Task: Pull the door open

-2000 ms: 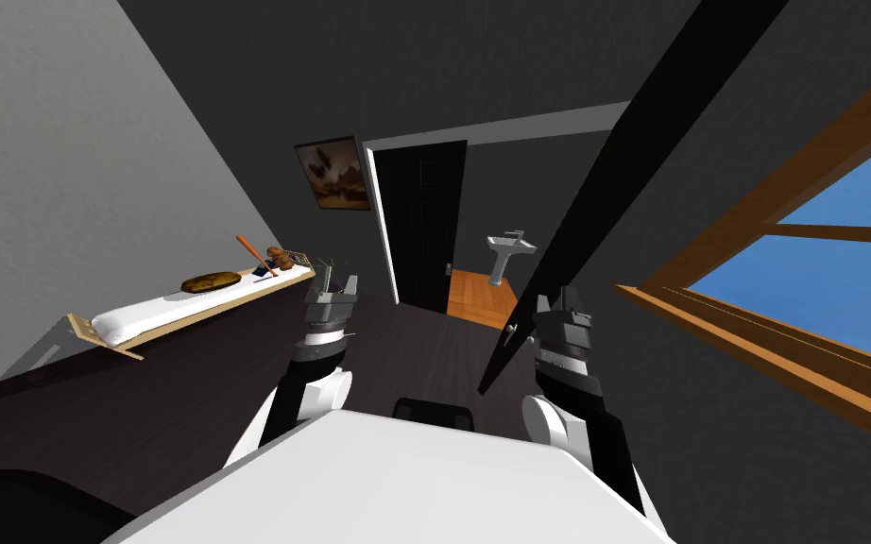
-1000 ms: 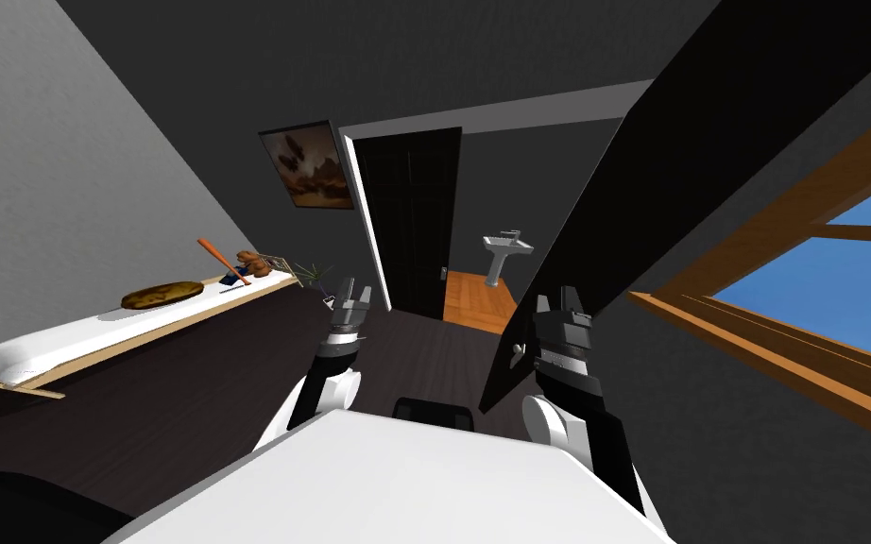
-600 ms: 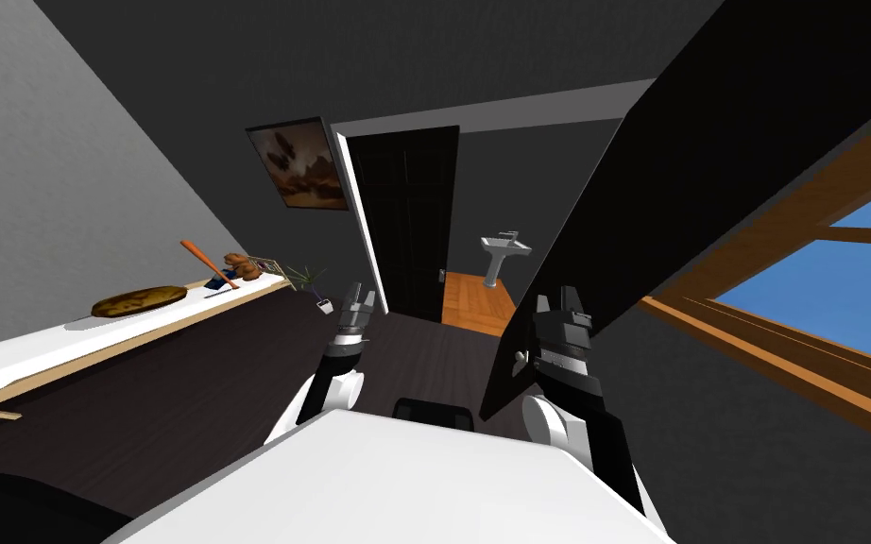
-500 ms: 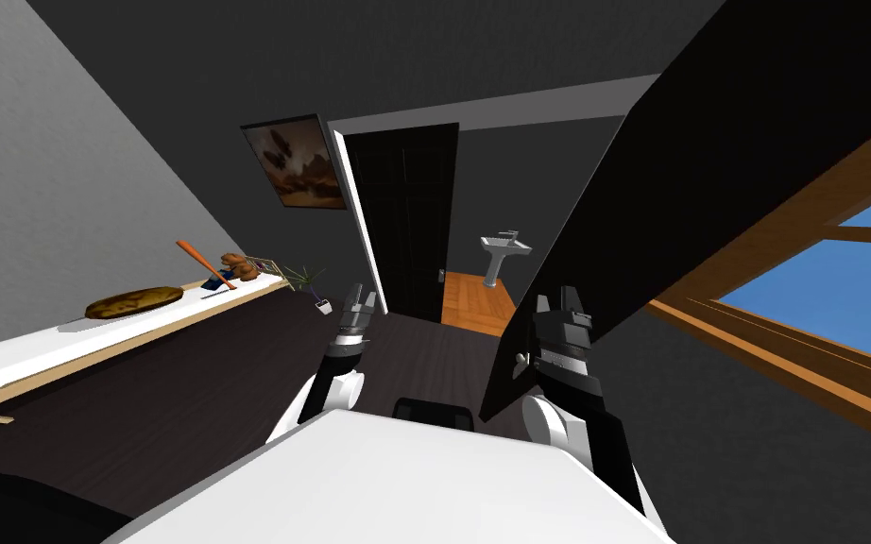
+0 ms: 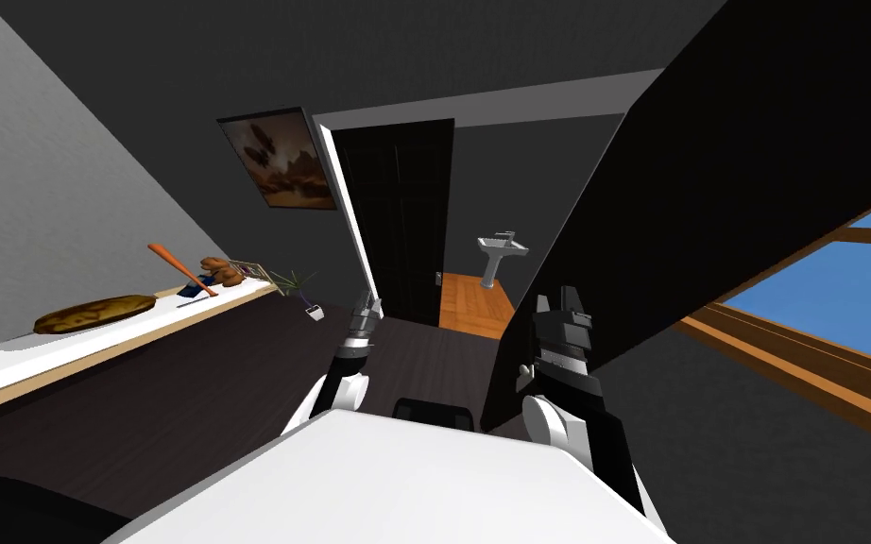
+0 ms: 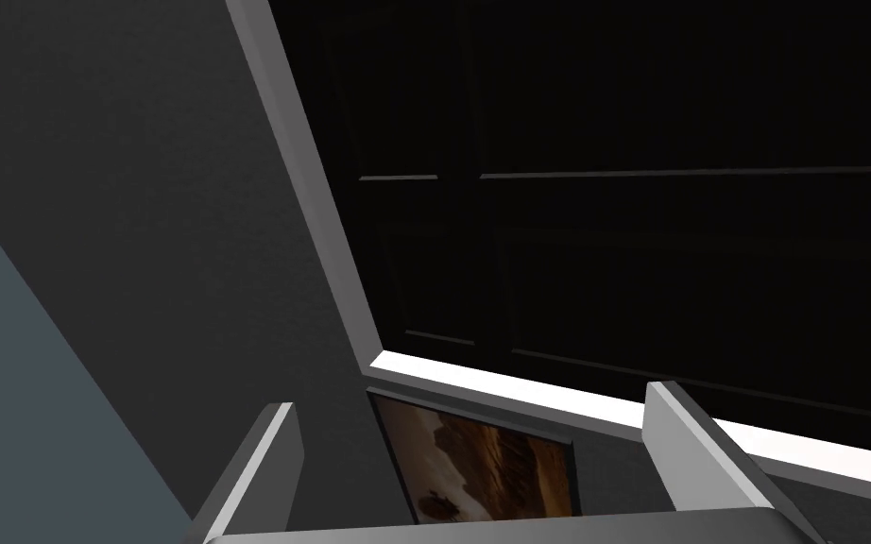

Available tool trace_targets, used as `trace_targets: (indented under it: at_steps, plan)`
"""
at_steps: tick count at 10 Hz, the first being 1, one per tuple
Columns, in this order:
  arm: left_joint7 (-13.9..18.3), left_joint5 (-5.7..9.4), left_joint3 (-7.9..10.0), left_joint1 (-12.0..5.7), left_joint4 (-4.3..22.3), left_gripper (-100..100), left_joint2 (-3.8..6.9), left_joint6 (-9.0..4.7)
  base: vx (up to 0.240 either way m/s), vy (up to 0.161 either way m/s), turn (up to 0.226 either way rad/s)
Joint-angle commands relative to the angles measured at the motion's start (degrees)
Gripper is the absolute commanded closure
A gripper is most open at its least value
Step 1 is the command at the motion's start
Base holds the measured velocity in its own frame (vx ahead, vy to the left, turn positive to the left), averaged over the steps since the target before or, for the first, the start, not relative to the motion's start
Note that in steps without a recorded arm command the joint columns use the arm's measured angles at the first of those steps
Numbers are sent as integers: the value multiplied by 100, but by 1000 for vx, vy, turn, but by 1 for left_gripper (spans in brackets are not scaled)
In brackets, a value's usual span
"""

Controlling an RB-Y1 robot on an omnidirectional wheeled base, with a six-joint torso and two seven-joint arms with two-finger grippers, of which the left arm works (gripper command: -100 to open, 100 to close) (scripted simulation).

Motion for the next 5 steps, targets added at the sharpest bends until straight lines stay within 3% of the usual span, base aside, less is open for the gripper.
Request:
trace_targets:
  at_steps: [1,5]
  plan:
    - [-25,22,-6,-108,270,-100,30,-16,131,9,-54]
    - [-91,46,-62,-236,759,-100,45,-96,90,10,-40]
